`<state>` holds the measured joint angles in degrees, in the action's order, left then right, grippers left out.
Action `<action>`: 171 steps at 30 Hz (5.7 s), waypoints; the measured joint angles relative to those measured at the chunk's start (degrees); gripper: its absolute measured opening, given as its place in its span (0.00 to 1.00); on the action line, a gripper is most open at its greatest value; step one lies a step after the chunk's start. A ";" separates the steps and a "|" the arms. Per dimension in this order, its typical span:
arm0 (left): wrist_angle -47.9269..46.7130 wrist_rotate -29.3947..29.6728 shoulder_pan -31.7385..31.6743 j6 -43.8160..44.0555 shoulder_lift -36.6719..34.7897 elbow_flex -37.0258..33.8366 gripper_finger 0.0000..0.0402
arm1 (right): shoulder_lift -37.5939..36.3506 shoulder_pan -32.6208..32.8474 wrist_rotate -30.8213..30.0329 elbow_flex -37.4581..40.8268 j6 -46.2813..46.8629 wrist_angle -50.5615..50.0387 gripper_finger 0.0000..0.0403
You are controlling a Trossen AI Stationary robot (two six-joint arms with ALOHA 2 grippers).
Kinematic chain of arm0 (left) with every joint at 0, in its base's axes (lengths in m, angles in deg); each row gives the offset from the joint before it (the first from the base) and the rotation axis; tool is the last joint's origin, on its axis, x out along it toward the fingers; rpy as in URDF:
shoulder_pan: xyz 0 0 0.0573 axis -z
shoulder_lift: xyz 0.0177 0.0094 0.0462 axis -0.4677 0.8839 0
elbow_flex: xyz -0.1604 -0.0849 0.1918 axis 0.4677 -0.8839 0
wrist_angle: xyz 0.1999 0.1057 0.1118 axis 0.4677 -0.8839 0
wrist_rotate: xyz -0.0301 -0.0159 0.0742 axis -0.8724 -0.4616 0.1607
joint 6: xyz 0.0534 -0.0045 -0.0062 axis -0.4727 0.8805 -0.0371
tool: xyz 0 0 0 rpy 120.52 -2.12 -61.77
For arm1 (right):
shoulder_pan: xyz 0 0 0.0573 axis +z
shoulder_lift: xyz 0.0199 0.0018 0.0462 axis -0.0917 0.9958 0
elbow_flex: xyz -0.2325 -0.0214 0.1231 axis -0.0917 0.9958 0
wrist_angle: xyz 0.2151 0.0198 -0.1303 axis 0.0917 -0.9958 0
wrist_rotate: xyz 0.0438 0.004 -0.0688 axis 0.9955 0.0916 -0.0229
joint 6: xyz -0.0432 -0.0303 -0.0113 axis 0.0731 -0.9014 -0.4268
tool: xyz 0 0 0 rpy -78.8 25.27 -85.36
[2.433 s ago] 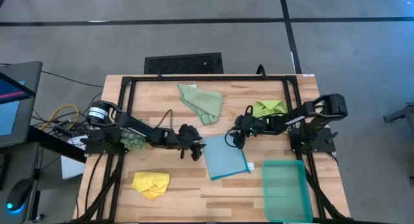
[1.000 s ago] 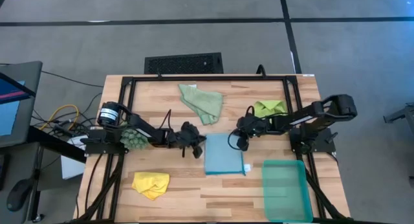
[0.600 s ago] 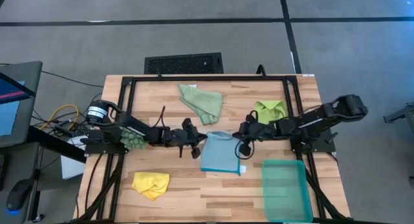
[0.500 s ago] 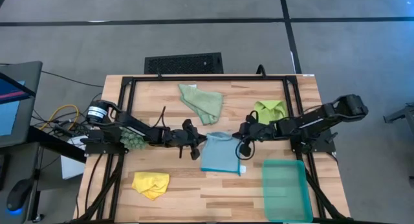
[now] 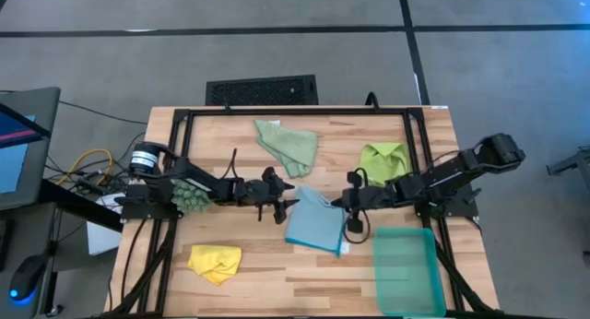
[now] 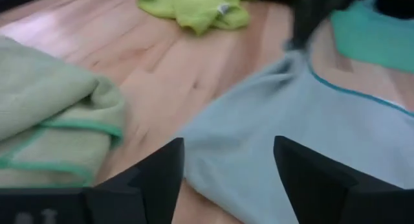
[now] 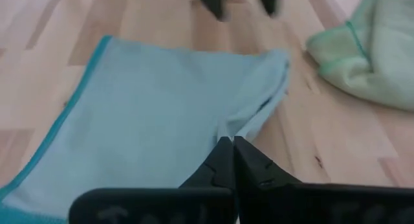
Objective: Fold microfiber towels
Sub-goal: Fold the blue microfiber cloth
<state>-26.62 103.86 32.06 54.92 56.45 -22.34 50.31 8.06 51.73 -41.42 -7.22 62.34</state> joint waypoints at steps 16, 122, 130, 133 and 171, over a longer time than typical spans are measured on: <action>12.94 -15.87 -7.22 4.37 11.49 3.96 0.60 | 0.00 4.29 0.02 -0.07 -5.90 2.79 0.04; -6.87 4.77 10.76 -0.82 12.24 9.56 0.34 | 5.60 0.43 -0.99 -12.15 3.01 -5.84 0.05; -10.22 0.29 10.62 -1.14 11.20 12.98 0.32 | 8.22 2.26 -0.44 -12.77 0.57 -7.36 0.03; -13.43 1.23 11.55 -1.22 8.93 14.35 0.32 | 12.22 1.57 -0.40 -13.52 0.36 -7.11 0.05; -26.73 3.87 13.32 1.84 7.70 16.91 0.32 | 10.58 0.31 -5.63 -25.09 15.76 -34.67 0.57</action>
<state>-53.35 107.73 45.38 56.76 64.15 -5.42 60.89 8.38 46.10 -66.51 8.54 27.67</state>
